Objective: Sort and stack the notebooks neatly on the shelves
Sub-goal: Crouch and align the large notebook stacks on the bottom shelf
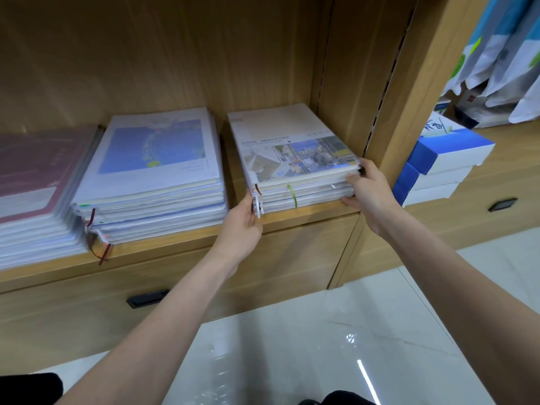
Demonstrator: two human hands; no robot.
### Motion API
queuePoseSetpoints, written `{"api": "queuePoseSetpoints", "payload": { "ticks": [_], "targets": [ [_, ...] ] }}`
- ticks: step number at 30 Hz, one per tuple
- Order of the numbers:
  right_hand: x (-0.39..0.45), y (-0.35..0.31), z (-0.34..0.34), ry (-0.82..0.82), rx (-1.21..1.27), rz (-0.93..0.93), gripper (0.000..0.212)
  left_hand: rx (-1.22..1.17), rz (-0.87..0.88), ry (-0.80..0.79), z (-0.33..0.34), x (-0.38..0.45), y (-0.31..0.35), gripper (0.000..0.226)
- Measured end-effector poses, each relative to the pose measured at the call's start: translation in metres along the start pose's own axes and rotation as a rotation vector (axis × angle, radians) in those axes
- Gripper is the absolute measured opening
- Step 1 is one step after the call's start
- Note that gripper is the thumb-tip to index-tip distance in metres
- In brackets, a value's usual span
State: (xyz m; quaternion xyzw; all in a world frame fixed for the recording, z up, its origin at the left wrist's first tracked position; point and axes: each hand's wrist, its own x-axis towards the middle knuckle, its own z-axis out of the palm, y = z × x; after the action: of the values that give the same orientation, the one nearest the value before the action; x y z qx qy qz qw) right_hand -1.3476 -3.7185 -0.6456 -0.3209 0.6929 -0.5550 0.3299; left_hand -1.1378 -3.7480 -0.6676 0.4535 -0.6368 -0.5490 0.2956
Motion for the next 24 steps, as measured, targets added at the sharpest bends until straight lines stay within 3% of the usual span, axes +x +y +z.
{"api": "queuePoseSetpoints", "payload": {
  "ticks": [5,13,24],
  "targets": [
    [-0.002,-0.001,0.001,0.004,0.002,-0.006,0.045,-0.014,-0.008,0.002,-0.001,0.001,0.000,0.071],
    [-0.018,-0.007,-0.004,-0.007,0.228,0.038,0.048,-0.106,0.048,0.019,-0.005,-0.001,0.006,0.085],
    [-0.032,-0.001,0.000,-0.056,0.017,-0.037,0.060,-0.056,0.021,0.010,0.007,0.000,0.012,0.085]
  ]
}}
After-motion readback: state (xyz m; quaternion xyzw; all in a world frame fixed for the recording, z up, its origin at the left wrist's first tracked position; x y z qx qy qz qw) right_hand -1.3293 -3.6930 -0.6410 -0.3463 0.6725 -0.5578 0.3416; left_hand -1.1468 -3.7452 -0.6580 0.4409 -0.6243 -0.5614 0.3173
